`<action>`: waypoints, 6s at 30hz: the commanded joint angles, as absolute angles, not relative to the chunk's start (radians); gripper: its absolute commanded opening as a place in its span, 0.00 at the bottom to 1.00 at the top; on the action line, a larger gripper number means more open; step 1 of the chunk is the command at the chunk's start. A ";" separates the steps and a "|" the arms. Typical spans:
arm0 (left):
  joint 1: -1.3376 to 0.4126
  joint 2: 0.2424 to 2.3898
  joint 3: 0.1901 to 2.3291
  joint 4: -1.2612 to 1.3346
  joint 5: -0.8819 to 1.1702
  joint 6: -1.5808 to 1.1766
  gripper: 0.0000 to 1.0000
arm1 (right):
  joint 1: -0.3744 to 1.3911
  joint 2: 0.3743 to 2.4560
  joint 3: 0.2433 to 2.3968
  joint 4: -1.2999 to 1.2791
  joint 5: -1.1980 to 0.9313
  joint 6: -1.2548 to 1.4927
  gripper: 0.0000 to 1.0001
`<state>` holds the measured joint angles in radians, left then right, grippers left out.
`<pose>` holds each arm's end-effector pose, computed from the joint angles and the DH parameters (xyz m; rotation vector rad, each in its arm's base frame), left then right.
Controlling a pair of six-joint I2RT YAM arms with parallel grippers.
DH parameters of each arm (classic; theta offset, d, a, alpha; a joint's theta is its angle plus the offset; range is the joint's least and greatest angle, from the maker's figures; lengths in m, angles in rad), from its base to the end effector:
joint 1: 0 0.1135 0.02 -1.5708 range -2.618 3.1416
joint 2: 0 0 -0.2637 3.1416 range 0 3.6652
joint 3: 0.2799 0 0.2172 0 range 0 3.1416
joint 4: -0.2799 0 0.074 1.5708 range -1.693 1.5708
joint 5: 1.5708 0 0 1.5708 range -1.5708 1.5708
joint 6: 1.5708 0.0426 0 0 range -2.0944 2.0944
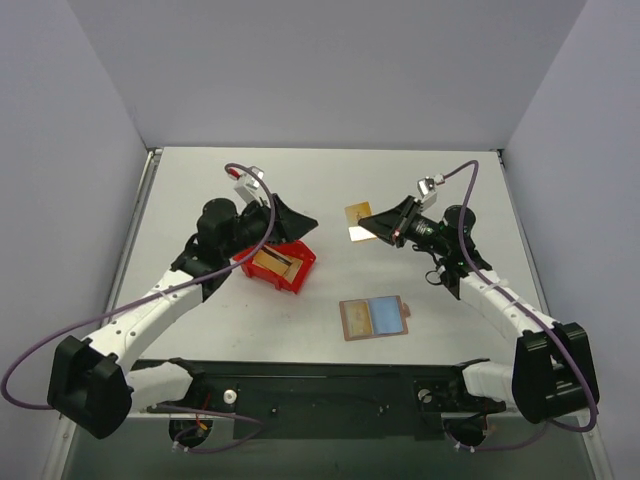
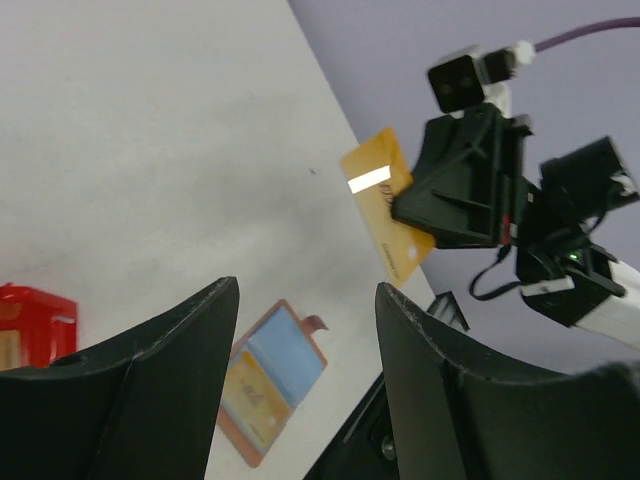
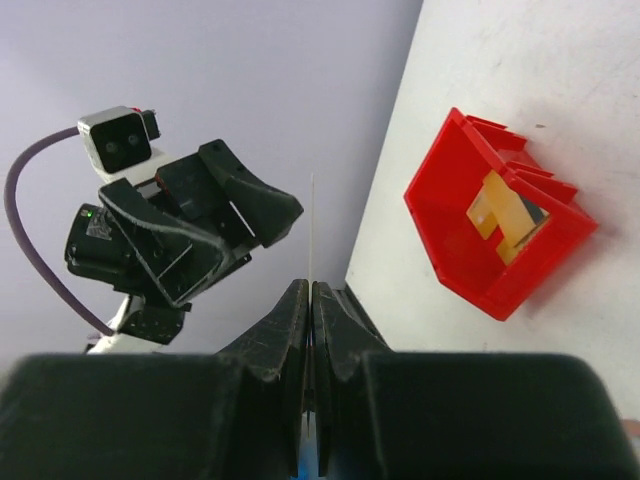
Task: Put the credit cards into the card holder
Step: Place the credit card in the storage box, then insert the credit card into the card holder.
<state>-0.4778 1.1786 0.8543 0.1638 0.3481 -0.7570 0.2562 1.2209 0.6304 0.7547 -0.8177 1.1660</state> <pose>0.2142 -0.1273 0.3293 0.0168 1.8800 -1.1827 0.2225 0.0904 0.3117 -0.0300 1.7157 1.6777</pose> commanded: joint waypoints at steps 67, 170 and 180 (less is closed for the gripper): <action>-0.552 1.465 0.707 0.919 0.474 -2.003 0.00 | 0.293 0.867 0.792 0.161 -0.495 0.699 0.47; -0.598 1.649 1.022 1.074 0.937 -1.476 0.00 | 0.313 1.009 0.897 0.178 -0.813 0.787 0.24; -0.597 1.660 1.019 1.104 0.931 -1.494 0.04 | 0.313 1.014 0.900 0.163 -0.818 0.781 0.00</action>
